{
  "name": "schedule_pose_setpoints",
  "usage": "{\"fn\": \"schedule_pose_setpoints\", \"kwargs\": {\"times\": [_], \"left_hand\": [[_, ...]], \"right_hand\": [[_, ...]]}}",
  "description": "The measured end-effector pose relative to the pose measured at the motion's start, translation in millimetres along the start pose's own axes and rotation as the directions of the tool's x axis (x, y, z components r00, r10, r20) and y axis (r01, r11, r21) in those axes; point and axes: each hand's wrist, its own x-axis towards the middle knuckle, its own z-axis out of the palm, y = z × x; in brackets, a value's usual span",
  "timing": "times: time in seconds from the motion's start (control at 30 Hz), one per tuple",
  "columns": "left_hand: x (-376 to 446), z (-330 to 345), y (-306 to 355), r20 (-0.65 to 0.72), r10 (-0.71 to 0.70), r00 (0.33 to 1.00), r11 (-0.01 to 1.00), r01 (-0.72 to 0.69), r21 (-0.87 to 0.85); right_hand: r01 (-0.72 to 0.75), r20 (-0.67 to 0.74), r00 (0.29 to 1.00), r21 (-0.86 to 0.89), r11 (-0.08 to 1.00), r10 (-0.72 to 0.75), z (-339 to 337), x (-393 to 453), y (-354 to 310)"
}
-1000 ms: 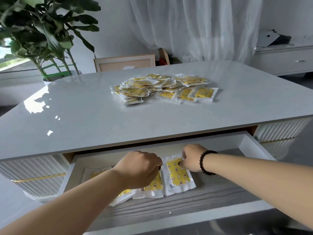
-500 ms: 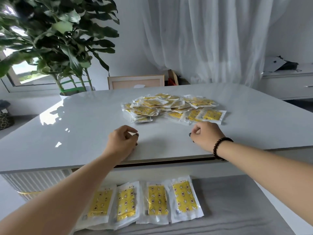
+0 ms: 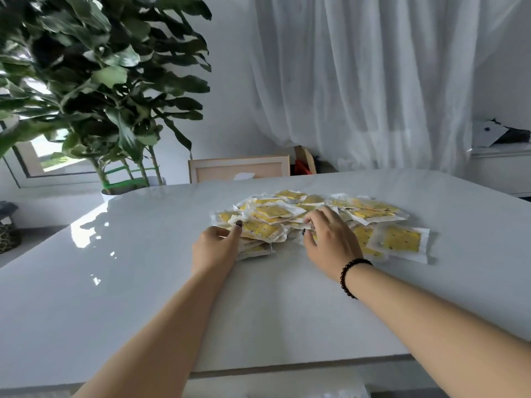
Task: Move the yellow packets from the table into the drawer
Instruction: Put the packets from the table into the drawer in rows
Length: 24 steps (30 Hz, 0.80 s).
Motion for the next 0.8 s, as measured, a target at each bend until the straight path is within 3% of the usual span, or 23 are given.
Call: {"fn": "schedule_pose_setpoints", "kwargs": {"times": [0.13, 0.3, 0.33, 0.47, 0.63, 0.8], "left_hand": [[19.8, 5.0, 4.8, -0.065, 0.0, 0.998, 0.999, 0.002, 0.032], [39.1, 14.4, 5.0, 0.041, 0.051, 0.998, 0.999, -0.05, -0.019], [40.1, 14.3, 4.6, 0.037, 0.051, 0.998, 0.997, -0.049, -0.051], [38.7, 10.6, 6.1, -0.044, 0.05, 0.998, 0.979, -0.058, -0.197], [37.4, 3.2, 10.5, -0.123, -0.031, 0.992, 0.928, -0.017, -0.373], [28.3, -1.2, 15.7, -0.024, -0.058, 0.998, 0.914, 0.043, -0.404]], "right_hand": [[0.047, 0.023, 0.999, 0.003, 0.999, -0.047, 26.3, 30.9, 2.6], [0.044, 0.362, 0.931, 0.018, 0.999, -0.047, 46.2, 54.8, 3.8], [0.027, 0.376, 0.926, 0.039, 0.999, -0.04, 47.3, 55.4, 3.5], [-0.019, 0.191, 0.982, 0.108, 0.994, -0.002, 48.5, 48.6, 3.7], [-0.011, 0.097, 0.995, 0.218, 0.976, -0.011, 45.0, 42.7, -3.7], [0.063, -0.141, 0.99, 0.375, 0.925, -0.011, 37.1, 40.5, -7.3]]}}
